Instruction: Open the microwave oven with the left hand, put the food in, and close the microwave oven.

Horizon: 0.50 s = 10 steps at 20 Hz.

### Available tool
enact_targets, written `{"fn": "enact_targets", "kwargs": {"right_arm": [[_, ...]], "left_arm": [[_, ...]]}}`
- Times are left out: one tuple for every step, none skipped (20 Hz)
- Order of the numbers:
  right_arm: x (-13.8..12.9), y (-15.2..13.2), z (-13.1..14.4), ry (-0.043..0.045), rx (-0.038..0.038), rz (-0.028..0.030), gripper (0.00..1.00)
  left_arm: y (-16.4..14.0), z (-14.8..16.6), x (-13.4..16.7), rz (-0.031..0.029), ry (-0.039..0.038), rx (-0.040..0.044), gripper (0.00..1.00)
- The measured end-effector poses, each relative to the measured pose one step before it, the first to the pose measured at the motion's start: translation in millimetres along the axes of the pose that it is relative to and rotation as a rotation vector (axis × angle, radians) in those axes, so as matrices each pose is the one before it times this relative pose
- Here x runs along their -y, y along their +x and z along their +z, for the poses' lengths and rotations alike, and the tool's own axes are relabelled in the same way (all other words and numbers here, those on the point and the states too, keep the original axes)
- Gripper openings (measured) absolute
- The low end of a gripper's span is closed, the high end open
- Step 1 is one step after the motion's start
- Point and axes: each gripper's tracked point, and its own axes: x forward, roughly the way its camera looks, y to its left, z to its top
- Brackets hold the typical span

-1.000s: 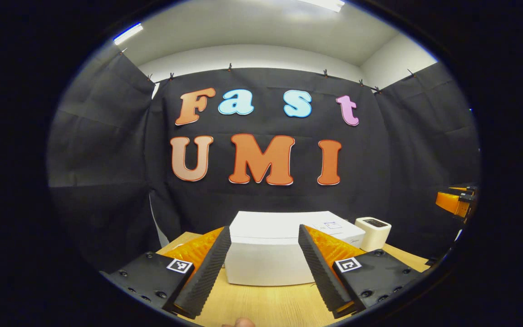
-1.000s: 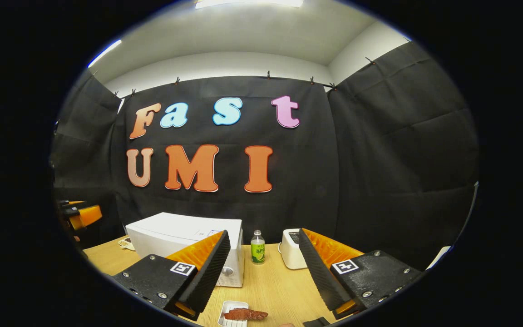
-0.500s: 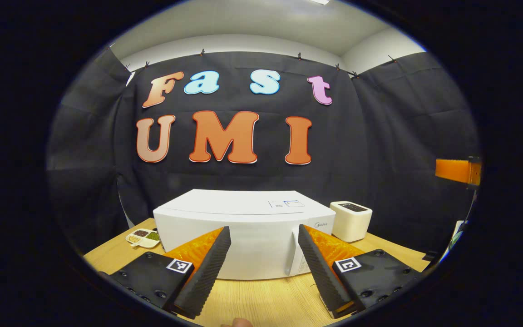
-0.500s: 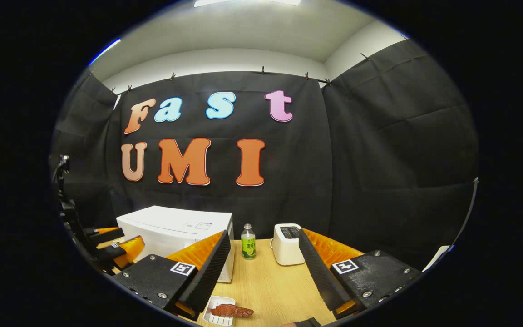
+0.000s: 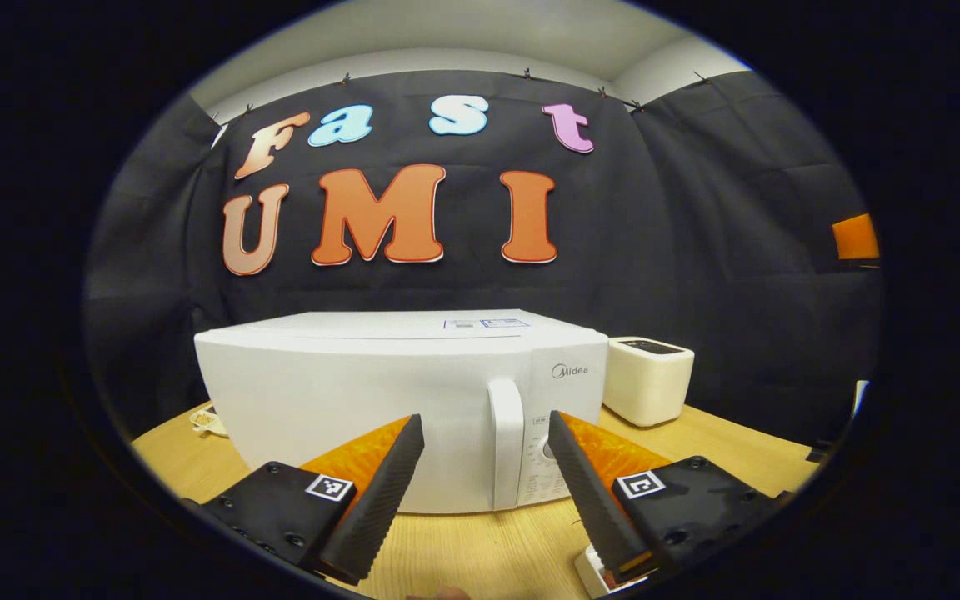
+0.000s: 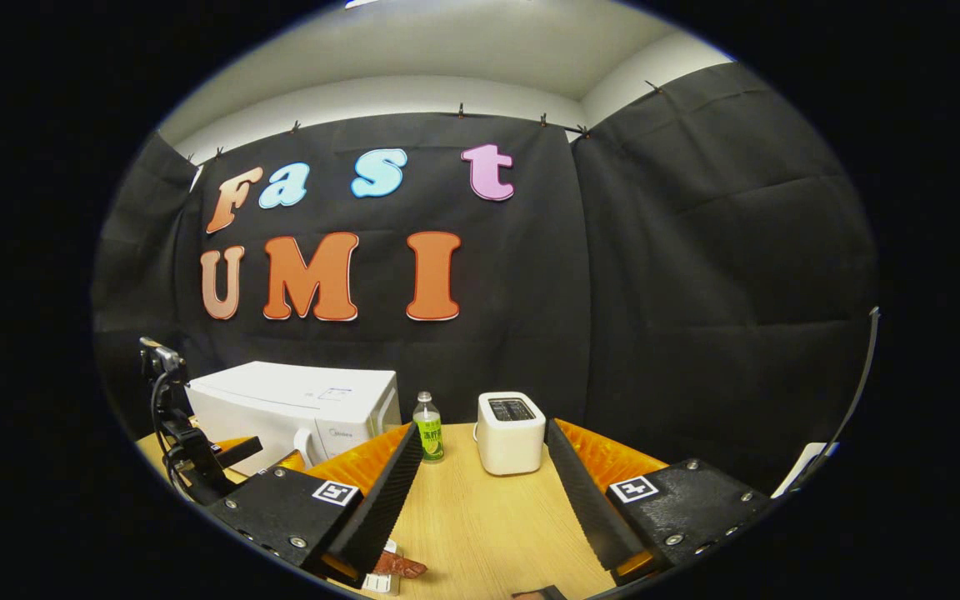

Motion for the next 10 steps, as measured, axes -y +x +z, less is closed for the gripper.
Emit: {"fn": "enact_targets", "kwargs": {"right_arm": [[3.03, 3.23, -2.65, 0.0017, -0.00441, -0.00247, 0.94], [2.74, 3.09, -3.21, 0.00347, -0.00407, -0.00332, 0.94], [2.26, 2.82, -3.14, 0.00336, -0.00351, -0.00198, 0.94], [1.04, 2.73, -3.41, 0.00149, -0.00216, -0.00003, 0.94], [1.85, 2.11, -2.18, -0.00089, -0.00161, -0.00185, 0.94], [2.28, 2.04, -3.74, -0.00243, -0.00317, -0.00269, 0.94], [1.93, 1.58, -1.94, -0.0024, -0.0022, -0.00296, 0.94], [1.21, 1.18, -2.34, -0.00278, 0.00011, -0.0006, 0.94], [0.88, 1.38, -2.28, -0.00141, -0.00161, -0.00083, 0.94], [1.05, 1.01, -2.05, 0.00104, -0.00248, 0.00052, 0.94]], "left_arm": [[6.44, -5.27, 0.01, 0.01015, 0.00817, -0.00564, 0.99], [6.69, -4.09, -1.72, 0.02027, 0.00726, 0.00071, 0.96], [6.28, -5.38, 2.23, 0.00443, 0.00309, -0.00753, 0.95], [5.91, -7.44, 1.99, 0.00417, -0.00454, -0.01635, 0.95], [5.12, -7.24, 1.16, 0.00147, -0.00908, -0.01488, 0.99], [4.6, -4.44, -0.16, 0.00486, -0.00962, -0.01455, 0.95], [0.12, -2.47, -1.66, 0.00842, -0.00685, 0.00077, 0.92], [1.18, 0.68, -2.03, 0.01083, -0.00441, 0.00794, 0.84], [2.09, 1.12, 5.38, -0.02448, -0.01154, 0.00356, 0.76], [2.89, -0.82, 9.7, -0.03667, -0.02138, 0.01008, 0.61]]}}
